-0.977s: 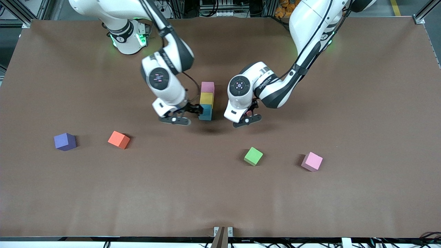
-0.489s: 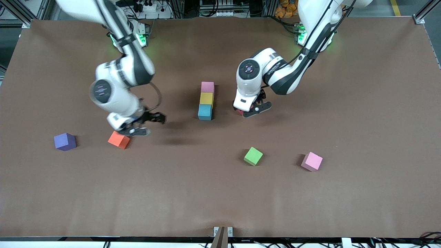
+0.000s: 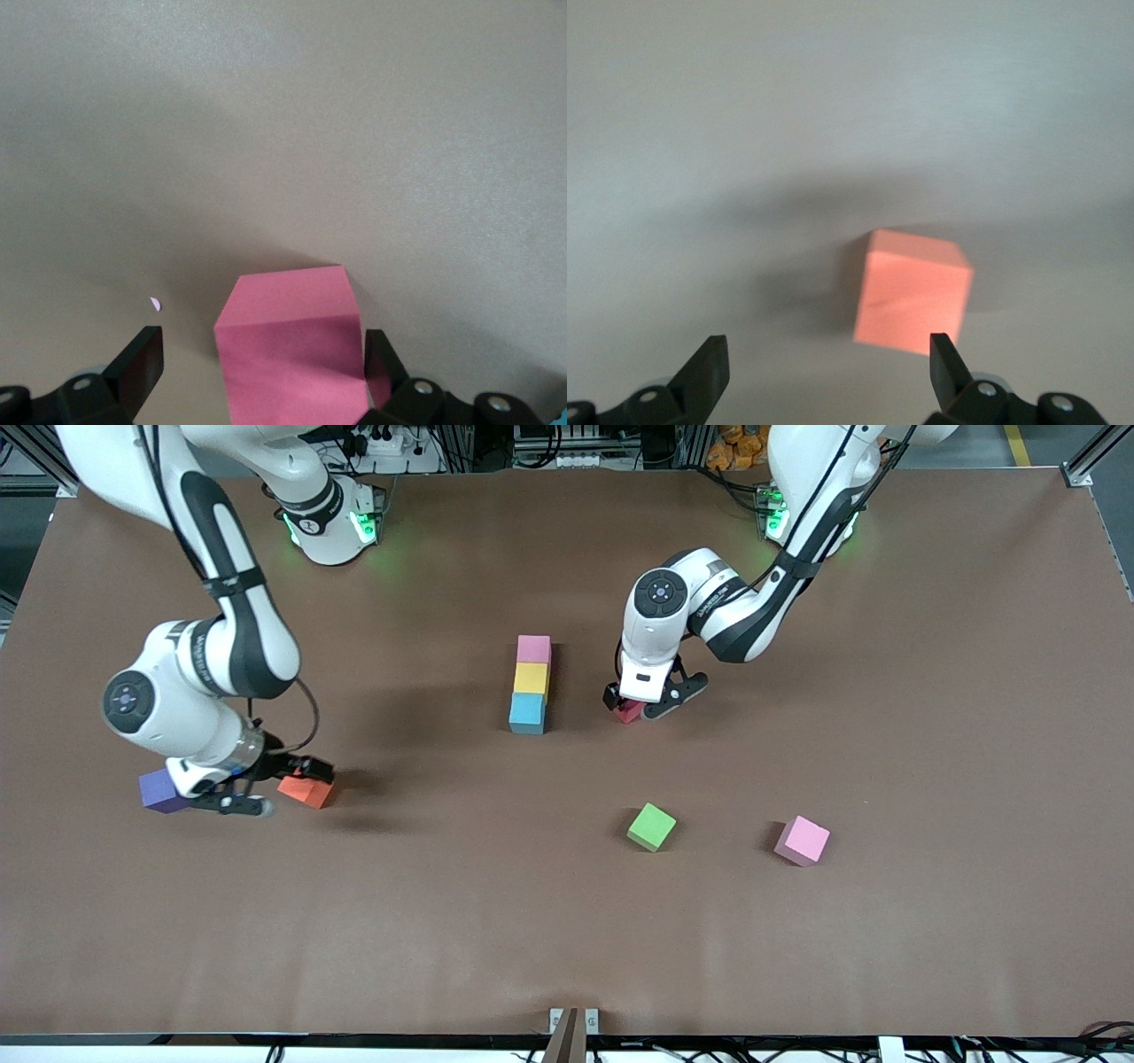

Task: Arrange blocks into number 1
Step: 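Grasp the magenta cube with the left gripper while the right gripper grasps orange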

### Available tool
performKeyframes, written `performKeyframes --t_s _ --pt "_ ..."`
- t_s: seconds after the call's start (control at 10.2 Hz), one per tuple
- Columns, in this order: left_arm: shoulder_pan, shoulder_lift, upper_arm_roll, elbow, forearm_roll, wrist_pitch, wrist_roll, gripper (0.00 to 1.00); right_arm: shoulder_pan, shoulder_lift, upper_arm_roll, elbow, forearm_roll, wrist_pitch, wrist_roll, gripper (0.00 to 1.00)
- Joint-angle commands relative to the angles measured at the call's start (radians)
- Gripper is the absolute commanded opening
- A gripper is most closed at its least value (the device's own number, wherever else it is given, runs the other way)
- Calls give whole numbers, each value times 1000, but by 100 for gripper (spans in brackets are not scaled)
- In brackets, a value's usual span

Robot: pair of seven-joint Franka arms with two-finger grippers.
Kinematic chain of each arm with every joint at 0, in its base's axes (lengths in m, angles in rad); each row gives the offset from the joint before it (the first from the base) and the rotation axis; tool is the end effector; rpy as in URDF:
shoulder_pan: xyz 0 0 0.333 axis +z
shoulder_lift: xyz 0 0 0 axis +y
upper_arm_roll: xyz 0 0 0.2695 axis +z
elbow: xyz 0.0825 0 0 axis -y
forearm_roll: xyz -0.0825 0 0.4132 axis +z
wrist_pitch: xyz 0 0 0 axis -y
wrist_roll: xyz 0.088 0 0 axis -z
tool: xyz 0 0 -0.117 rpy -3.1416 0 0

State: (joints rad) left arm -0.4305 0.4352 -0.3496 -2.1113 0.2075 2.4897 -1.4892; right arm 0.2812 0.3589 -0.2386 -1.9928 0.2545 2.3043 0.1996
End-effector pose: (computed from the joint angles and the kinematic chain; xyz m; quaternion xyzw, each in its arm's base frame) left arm 0.4013 -0.4118 0.1403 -0.9595 -0.2814 0.0142 0.0048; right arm 0.6068 0.0316 0.2092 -0.9860 0.1580 0.0217 0.0490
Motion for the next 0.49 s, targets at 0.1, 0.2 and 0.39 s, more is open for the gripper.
performKeyframes --t_s 0.1,0.2,0.39 --pt "-2 11 -3 -16 23 32 -43 100 -14 70 -45 40 9 -9 175 100" --pt "-4 20 -3 -16 23 43 -45 100 -14 81 -50 48 11 -8 178 100" --pt "-11 31 -3 -13 23 47 -62 100 -2 116 -51 63 11 -5 184 100"
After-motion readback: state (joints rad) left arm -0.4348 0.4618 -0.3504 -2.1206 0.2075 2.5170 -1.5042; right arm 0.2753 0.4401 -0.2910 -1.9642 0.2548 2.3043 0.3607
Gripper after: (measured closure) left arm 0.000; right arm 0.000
